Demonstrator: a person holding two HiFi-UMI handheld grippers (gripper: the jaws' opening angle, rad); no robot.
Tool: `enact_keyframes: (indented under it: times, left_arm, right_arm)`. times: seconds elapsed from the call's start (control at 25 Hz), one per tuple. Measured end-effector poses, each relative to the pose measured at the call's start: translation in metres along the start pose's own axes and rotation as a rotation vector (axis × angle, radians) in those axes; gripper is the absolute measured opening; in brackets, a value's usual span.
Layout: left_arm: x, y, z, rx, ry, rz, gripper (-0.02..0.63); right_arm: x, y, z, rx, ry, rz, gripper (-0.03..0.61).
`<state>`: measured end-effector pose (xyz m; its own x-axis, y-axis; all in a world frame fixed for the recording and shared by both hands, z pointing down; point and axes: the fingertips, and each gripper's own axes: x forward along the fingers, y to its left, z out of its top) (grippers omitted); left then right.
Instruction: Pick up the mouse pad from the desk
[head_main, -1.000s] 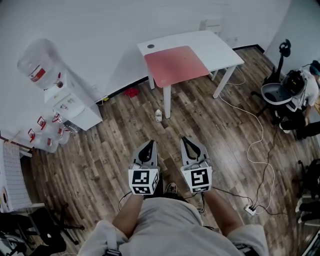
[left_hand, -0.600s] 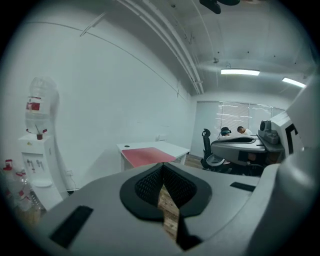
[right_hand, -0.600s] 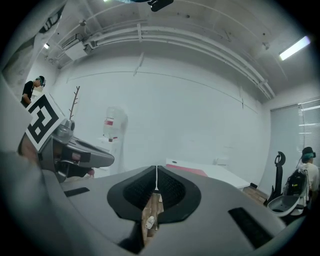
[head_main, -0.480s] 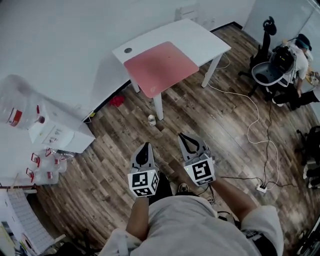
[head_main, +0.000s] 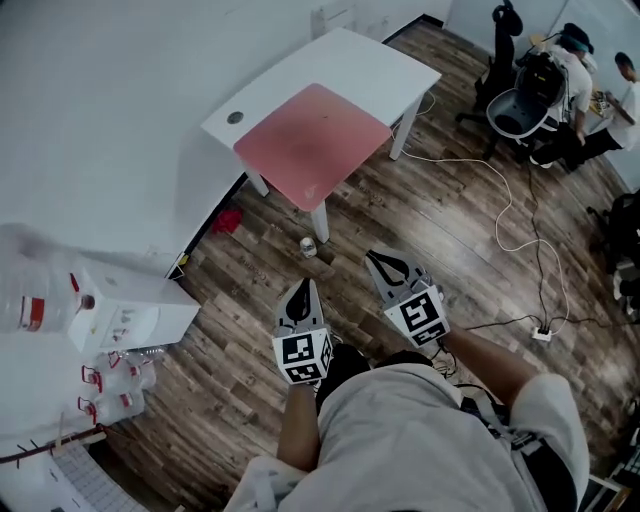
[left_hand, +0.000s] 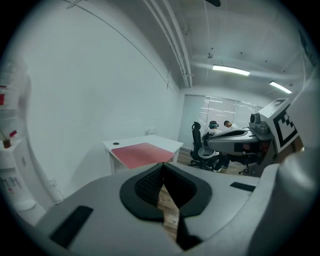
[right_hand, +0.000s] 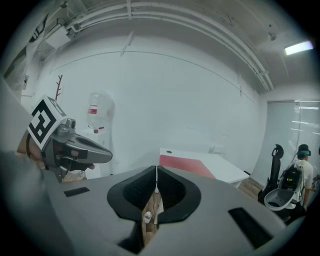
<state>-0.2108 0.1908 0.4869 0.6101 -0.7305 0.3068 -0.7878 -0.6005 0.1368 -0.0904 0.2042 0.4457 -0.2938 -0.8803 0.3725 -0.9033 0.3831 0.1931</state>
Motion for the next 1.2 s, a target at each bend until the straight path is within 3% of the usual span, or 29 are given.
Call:
enact_keyframes:
  times: [0.24,0.48,0.8,1.2]
  left_arm:
    - [0.015,0.024,-0.003,-0.053,0.025,-0.047,0.012]
    - [0.034,0.038,-0.008,-0.046,0.049,-0.051,0.012]
    - [0.08,0.026,-0.012,0.001,0.103,-0.071,0.012]
    - [0.18,0.026,-0.011,-0.006,0.182,0.004,0.012]
  right_arm:
    - [0.025,0.006,0.0,-0.008,0.046,-0.014,0.041]
    - [0.039,-0.012,-0.005,-0.021,0.069,-0.051,0.041]
    - [0.057,-0.071,-0.027,0.025,0.09,-0.103,0.041]
    - [0.108,-0.19,-0.068,0.067,0.139,-0.094,0.041]
